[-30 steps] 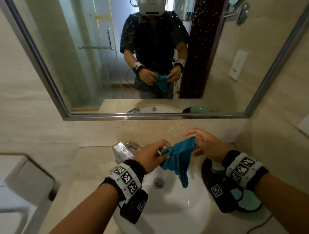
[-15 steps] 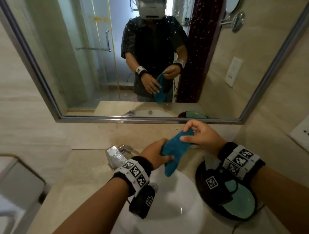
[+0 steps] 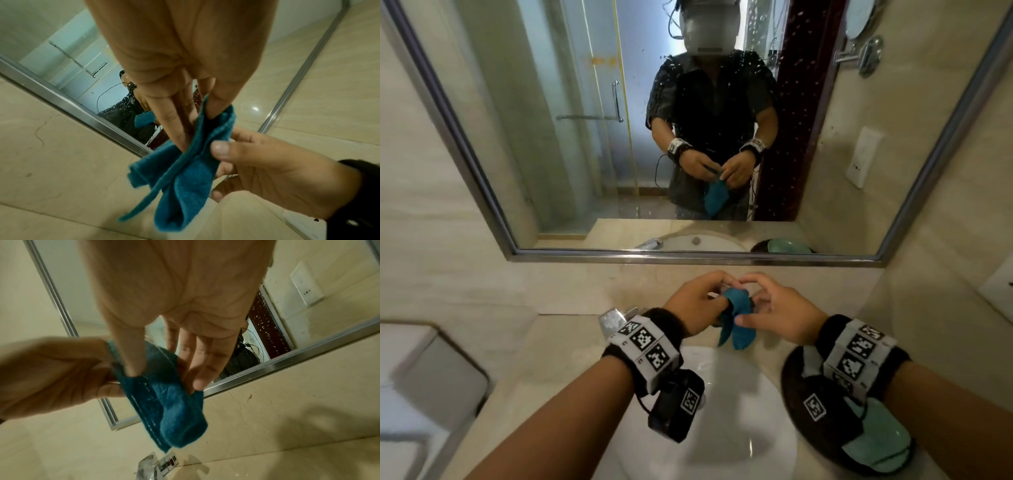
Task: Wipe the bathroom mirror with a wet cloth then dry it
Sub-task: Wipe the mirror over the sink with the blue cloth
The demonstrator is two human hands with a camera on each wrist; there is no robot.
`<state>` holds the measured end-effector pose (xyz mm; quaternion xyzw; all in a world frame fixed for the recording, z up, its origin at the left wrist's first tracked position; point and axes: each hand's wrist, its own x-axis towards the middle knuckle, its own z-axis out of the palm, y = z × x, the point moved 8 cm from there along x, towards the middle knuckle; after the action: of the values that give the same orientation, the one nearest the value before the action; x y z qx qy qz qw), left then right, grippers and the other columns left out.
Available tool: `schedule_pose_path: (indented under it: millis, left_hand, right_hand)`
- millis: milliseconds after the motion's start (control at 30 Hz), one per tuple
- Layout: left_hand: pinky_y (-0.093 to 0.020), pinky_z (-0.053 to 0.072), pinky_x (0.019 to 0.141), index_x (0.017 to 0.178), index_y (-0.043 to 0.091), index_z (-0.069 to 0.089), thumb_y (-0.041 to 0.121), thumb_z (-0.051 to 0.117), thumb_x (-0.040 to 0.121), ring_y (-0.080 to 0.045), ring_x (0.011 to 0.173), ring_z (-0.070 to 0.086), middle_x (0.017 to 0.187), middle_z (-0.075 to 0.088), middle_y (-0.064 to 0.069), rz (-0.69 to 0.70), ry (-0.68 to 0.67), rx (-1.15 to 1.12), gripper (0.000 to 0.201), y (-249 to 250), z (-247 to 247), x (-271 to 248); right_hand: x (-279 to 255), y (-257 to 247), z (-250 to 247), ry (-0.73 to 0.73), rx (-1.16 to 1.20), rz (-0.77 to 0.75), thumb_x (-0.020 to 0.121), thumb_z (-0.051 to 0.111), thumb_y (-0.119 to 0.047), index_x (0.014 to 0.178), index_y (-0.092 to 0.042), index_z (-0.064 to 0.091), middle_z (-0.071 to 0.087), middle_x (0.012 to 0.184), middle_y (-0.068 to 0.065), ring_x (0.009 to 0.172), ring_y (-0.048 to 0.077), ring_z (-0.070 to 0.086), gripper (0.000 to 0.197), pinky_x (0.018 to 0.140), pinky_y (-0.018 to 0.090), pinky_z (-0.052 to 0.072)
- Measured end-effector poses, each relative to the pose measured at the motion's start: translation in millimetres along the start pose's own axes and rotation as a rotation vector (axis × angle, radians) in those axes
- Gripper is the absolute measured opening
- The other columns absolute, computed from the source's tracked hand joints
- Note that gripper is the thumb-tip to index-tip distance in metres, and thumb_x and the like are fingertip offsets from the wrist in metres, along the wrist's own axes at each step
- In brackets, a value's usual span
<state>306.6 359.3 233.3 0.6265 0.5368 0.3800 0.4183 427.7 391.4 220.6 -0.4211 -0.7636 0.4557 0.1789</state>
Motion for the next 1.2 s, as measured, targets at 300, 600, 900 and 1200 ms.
schedule_pose_path:
  millis: [300, 600, 900, 1200]
  left_hand:
    - [-0.031, 0.057, 0.071, 0.106, 0.032, 0.047, 0.025, 0.060, 0.091, -0.020, 0.093, 0.064, 0.107, 0.055, 0.006, -0.065, 0.030, 0.028, 0.021, 5.3, -17.8, 4.7]
    - [-0.033, 0.059, 0.073, 0.103, 0.037, 0.038, 0.004, 0.062, 0.086, -0.016, 0.090, 0.066, 0.112, 0.055, 0.000, 0.185, 0.134, 0.126, 0.043, 68.2, -51.1, 29.8]
    - [-0.036, 0.052, 0.090, 0.116, 0.032, 0.046, 0.013, 0.068, 0.081, -0.016, 0.105, 0.057, 0.121, 0.050, 0.001, 0.404, 0.263, 0.451, 0.045, 162.0, -117.5, 68.3]
    - [-0.056, 0.002, 0.116, 0.148, 0.042, -0.004, 0.048, 0.068, 0.079, -0.022, 0.144, -0.016, 0.156, -0.020, 0.006, 0.262, 0.638, 1.165, 0.101, 244.2, -220.8, 117.5]
  right_hand:
    - [12.9, -30.4, -21.9, 0.105, 0.224, -0.119, 0.084, 0.057, 0.009, 0.106, -0.021, 0.052, 0.057, 0.102, 0.012, 0.082, 0.019, 0.063, 0.037, 0.066, 0.025, 0.055]
    - [35.1, -68.7, -50.7, 0.194, 0.227, -0.228, 0.073, 0.074, -0.034, 0.105, -0.040, 0.058, 0.054, 0.122, 0.006, 0.105, 0.018, 0.061, 0.036, 0.090, 0.036, 0.052]
    - [64.5, -157.8, -121.3, 0.410, 0.021, -0.493, 0.089, 0.061, -0.013, 0.105, -0.026, 0.053, 0.057, 0.110, -0.002, 0.105, 0.014, 0.055, 0.023, 0.090, 0.029, 0.046]
    - [80.4, -300.9, -237.9, 0.845, -0.544, -0.709, 0.084, 0.065, -0.014, 0.116, -0.024, 0.048, 0.052, 0.118, -0.003, 0.105, 0.014, 0.051, 0.037, 0.090, 0.031, 0.044]
